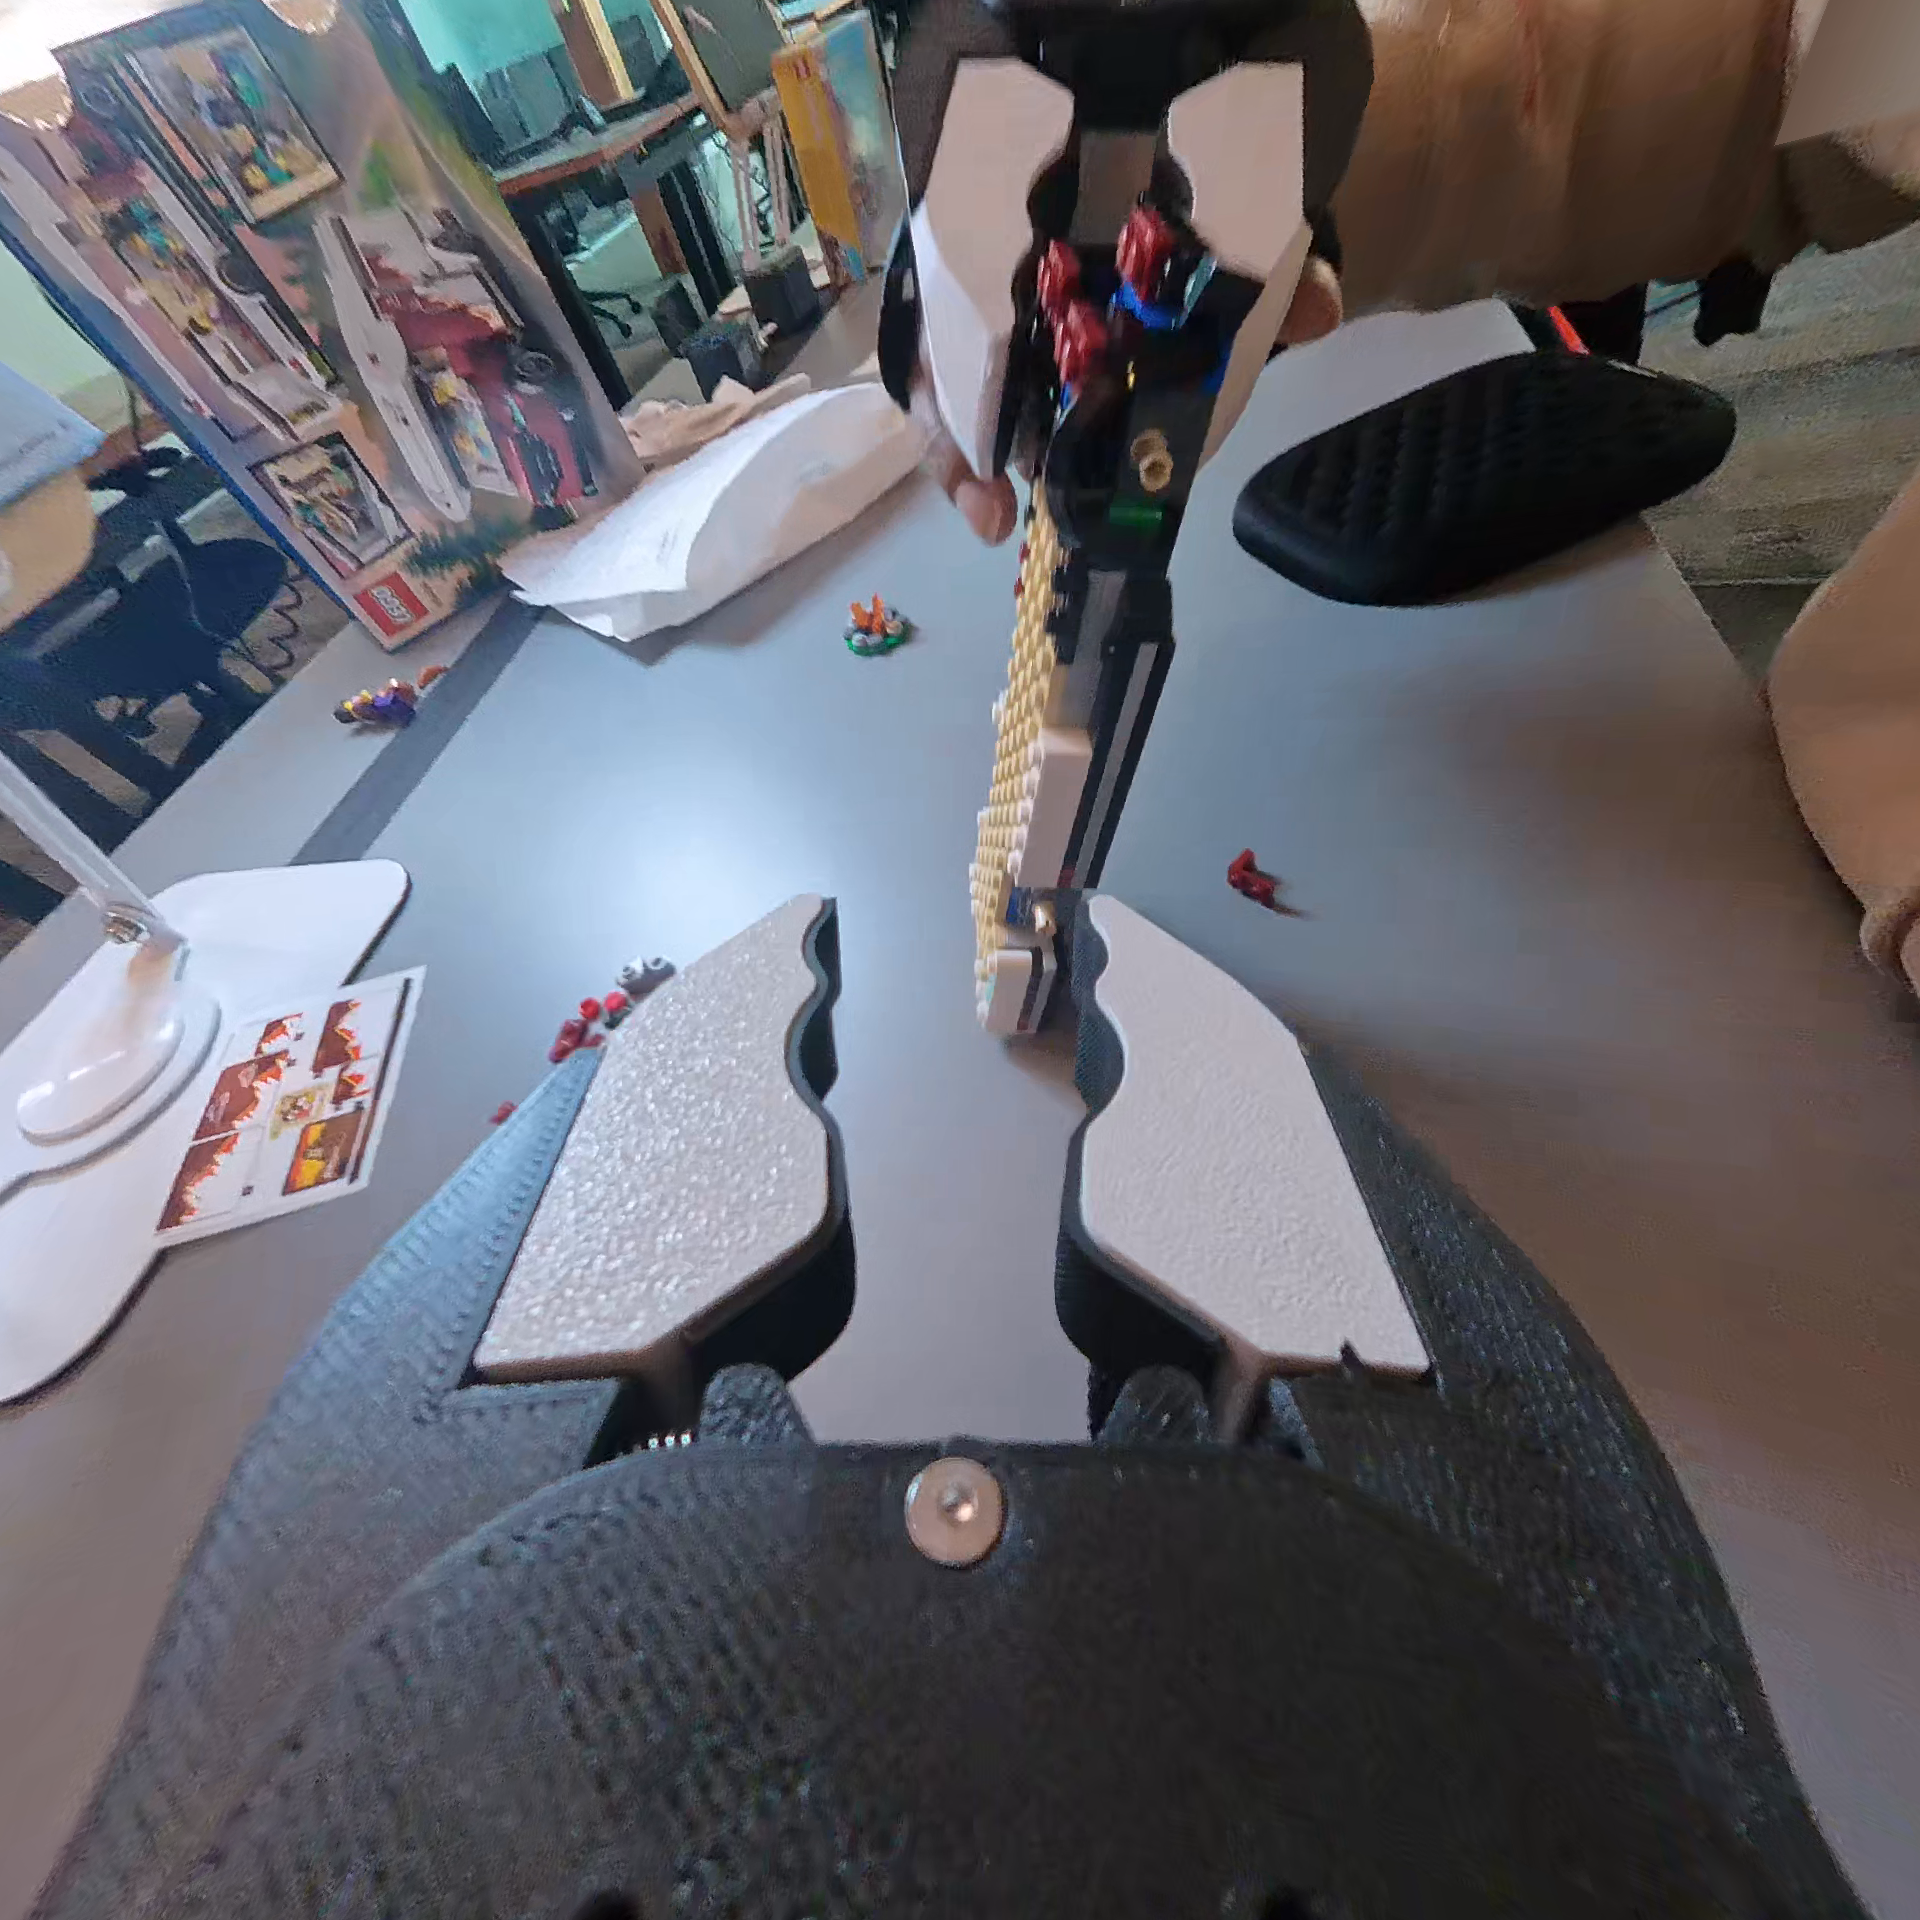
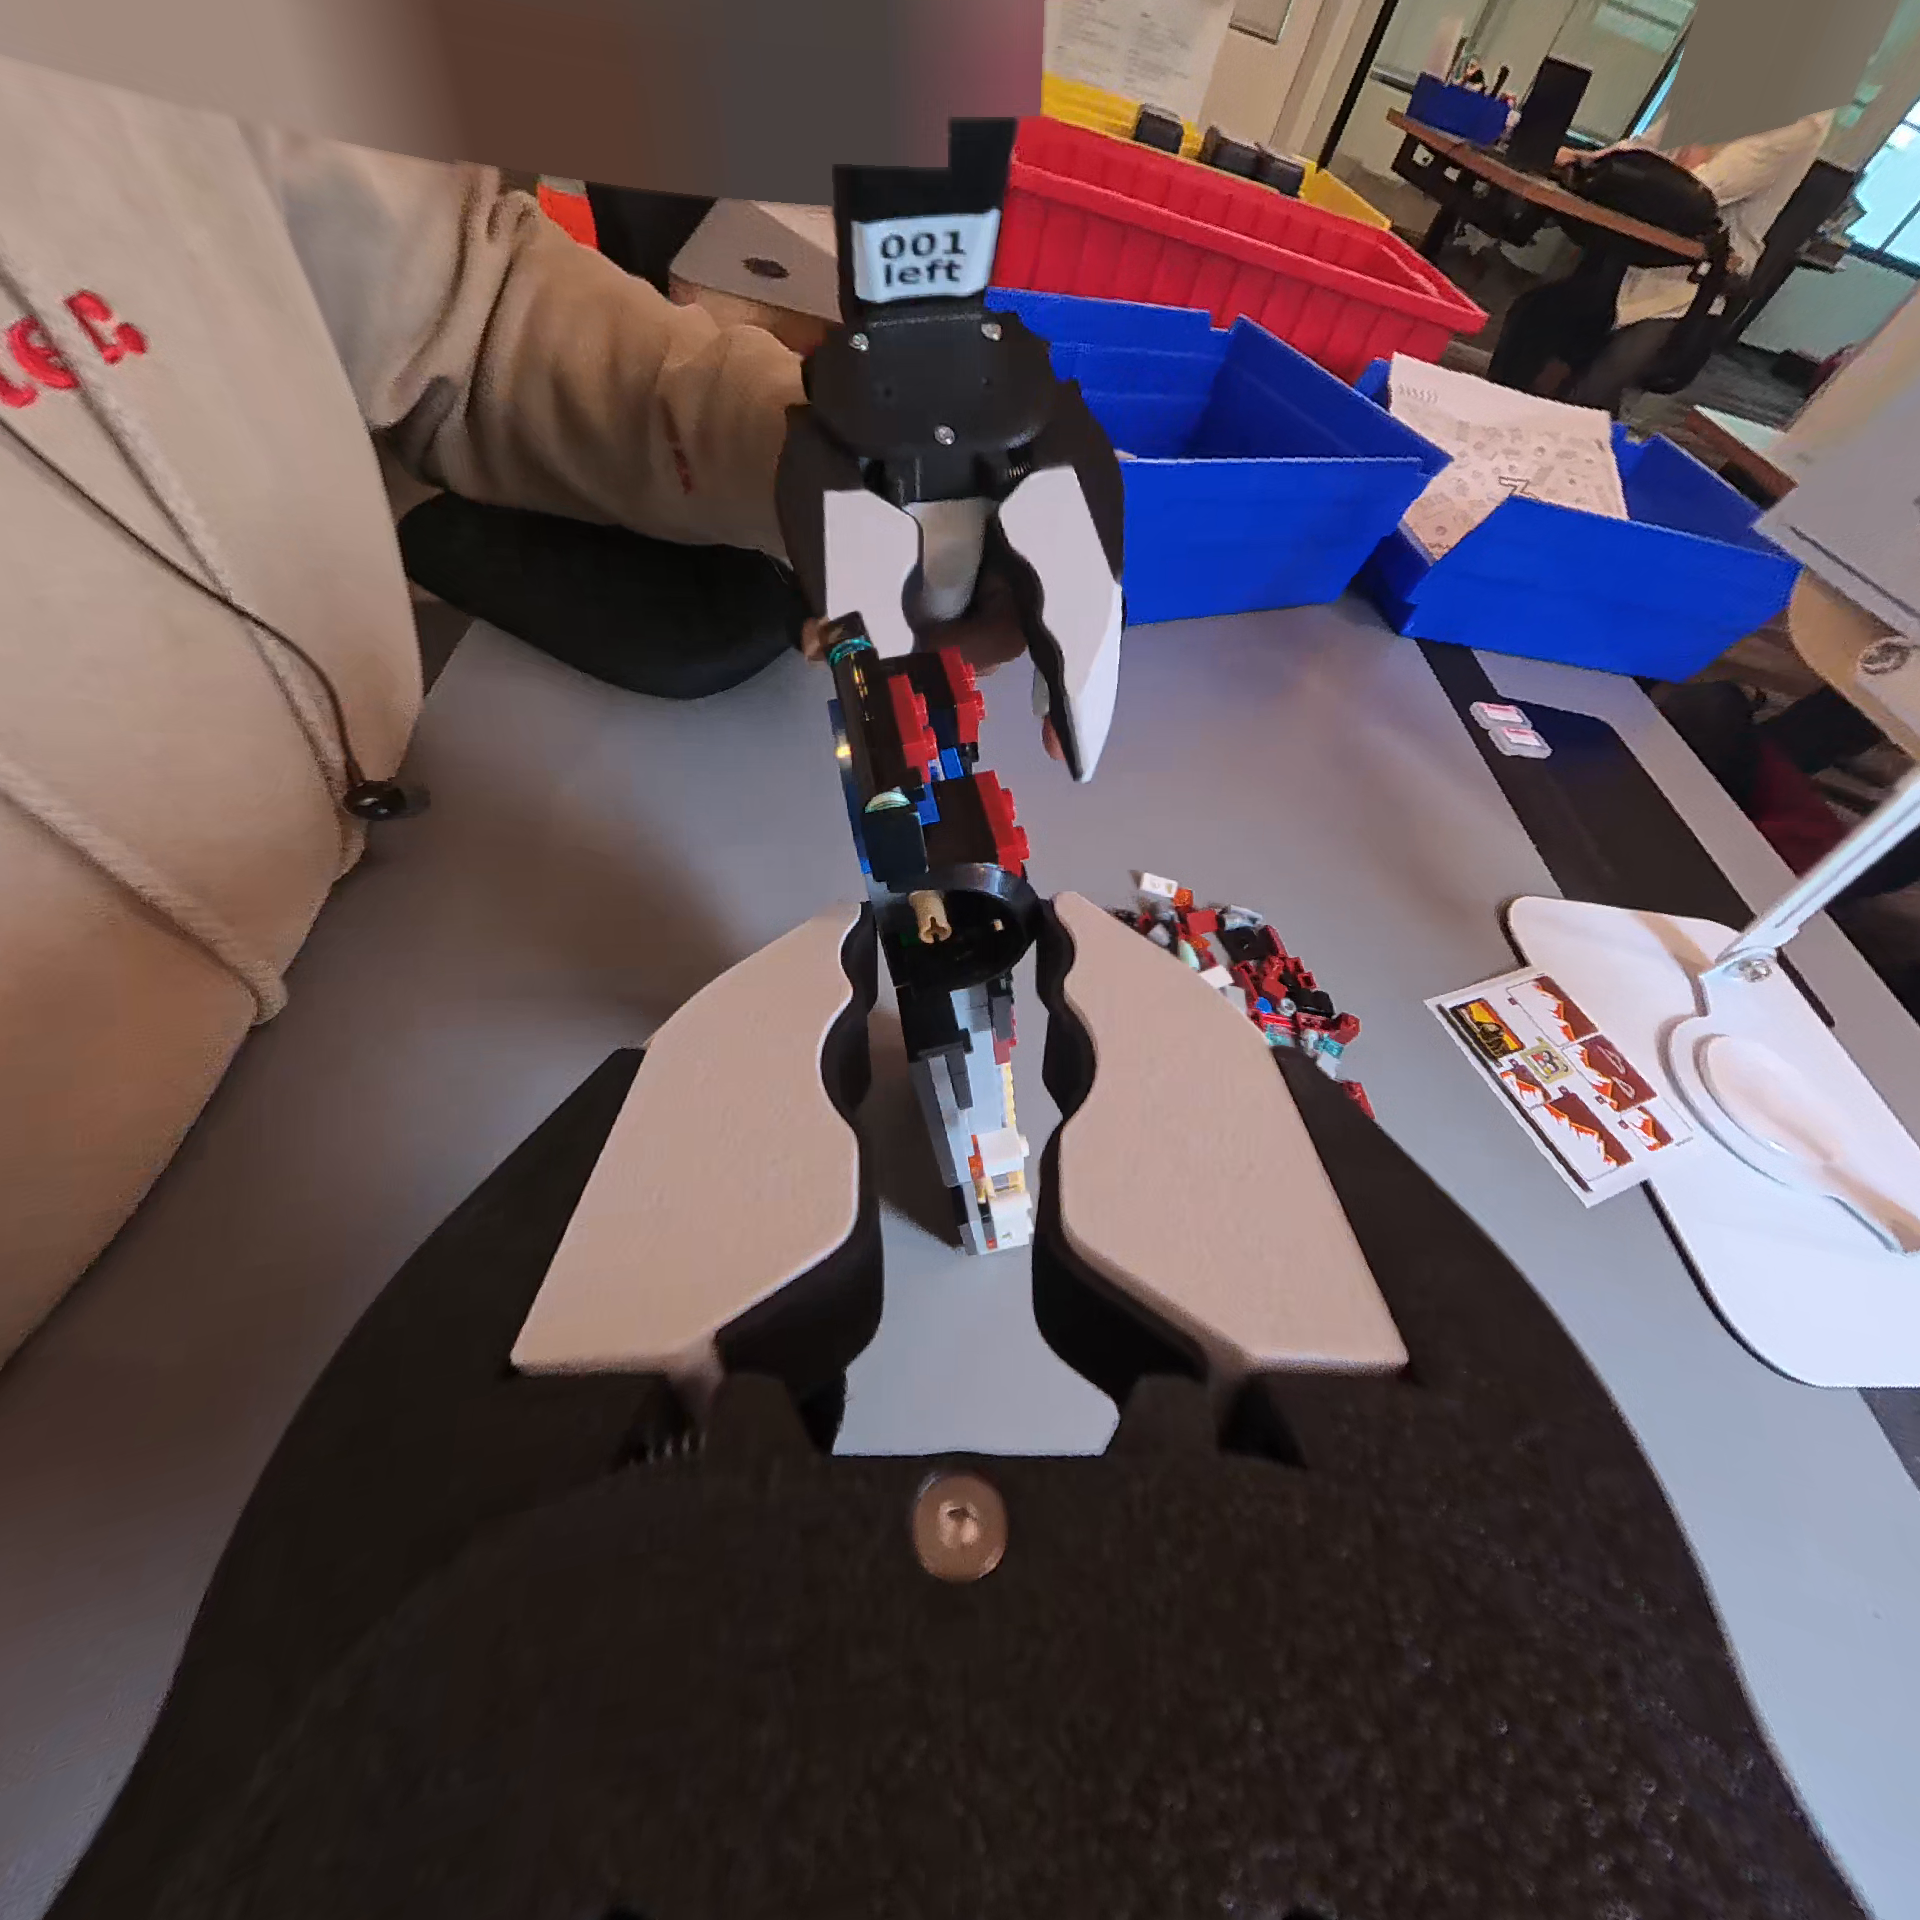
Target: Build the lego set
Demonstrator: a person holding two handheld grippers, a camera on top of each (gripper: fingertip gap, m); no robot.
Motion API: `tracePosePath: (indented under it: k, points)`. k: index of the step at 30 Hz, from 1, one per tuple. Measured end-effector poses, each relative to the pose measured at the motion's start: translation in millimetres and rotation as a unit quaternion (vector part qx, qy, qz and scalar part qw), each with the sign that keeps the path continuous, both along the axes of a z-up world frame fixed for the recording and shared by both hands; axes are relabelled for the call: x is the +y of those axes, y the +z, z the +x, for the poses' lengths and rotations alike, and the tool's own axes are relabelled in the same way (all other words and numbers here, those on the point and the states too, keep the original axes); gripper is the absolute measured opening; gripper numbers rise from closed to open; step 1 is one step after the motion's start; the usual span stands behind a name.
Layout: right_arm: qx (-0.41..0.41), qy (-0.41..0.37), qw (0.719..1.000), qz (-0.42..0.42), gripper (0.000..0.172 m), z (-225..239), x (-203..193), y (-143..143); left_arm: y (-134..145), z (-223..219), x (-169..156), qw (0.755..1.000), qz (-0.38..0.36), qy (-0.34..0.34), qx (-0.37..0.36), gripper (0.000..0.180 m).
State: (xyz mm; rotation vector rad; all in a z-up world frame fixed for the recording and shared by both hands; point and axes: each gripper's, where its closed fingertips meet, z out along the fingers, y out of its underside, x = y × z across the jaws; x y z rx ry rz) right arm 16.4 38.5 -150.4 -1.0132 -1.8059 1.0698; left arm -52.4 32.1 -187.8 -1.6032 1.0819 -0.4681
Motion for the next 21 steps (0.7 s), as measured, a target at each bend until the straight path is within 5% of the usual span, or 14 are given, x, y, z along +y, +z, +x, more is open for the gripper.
tracePosePath:
  k: [7, 13, 18, 21]
  points:
    - [0.012, 0.006, 1.000, -0.006, 0.029, -0.2, -19.1, 2.0, -20.1, 31.8, -17.7, 0.999, -0.012, -0.039, 0.020, 0.047]
    - [0.016, 0.033, 0.998, -0.057, 0.028, -20.1, -20.2, 9.8, -1.7, 52.1, -11.1, 0.999, -0.003, -0.023, -0.035, 0.051]
    - [0.025, 0.053, 0.994, -0.096, 0.028, -31.7, -18.1, 12.6, 8.9, 50.1, -2.9, 0.998, 0.016, -0.002, -0.061, 0.025]
    - [0.020, 0.041, 0.993, -0.105, 0.029, -31.6, -13.4, 9.4, 8.8, 46.2, -2.3, 0.998, -0.003, -0.001, -0.066, 0.024]
